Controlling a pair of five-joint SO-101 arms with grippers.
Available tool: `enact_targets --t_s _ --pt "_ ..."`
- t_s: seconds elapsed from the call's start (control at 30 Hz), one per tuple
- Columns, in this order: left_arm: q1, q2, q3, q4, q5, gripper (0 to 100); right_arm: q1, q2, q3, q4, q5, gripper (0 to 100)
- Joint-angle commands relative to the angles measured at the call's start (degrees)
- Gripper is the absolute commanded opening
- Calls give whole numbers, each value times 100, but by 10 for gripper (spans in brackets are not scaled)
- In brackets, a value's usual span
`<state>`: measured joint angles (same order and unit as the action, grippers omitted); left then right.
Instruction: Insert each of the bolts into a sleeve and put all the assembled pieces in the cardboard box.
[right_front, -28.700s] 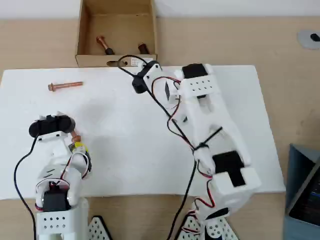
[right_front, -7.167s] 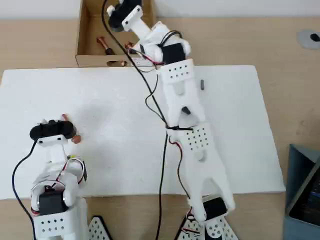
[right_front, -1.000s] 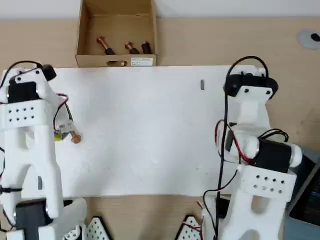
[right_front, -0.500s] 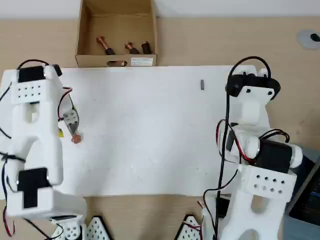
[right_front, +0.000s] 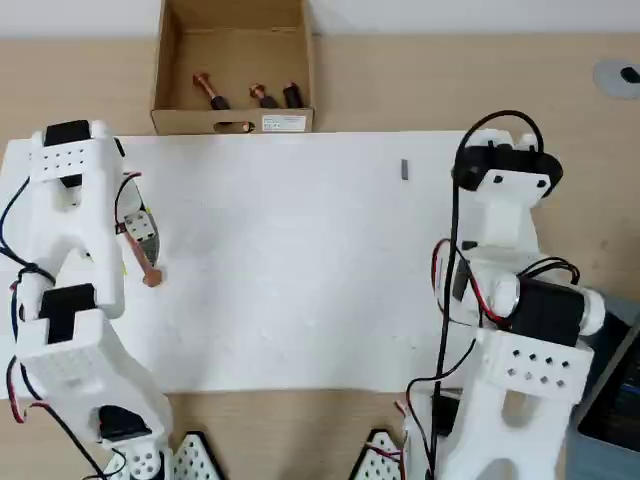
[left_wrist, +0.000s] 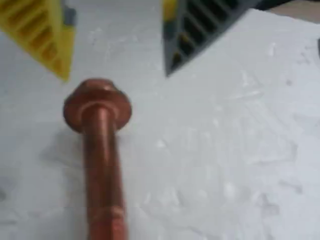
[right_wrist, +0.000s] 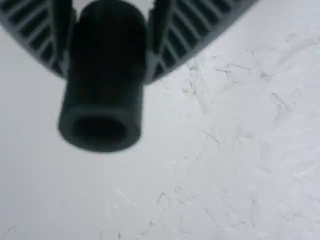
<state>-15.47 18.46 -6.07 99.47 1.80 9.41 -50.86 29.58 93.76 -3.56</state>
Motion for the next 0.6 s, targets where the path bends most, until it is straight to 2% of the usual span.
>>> enact_targets --t_s 0.0,0.5,0.57 --pt "-18 22 -378 -62 -62 139 13 -101 -4 -114 0 12" --pt "-35 989 -378 -826 -158 137 13 -101 -4 -185 9 12" --pt "-35 1121 -369 -941 -167 110 13 -101 -4 -185 9 12"
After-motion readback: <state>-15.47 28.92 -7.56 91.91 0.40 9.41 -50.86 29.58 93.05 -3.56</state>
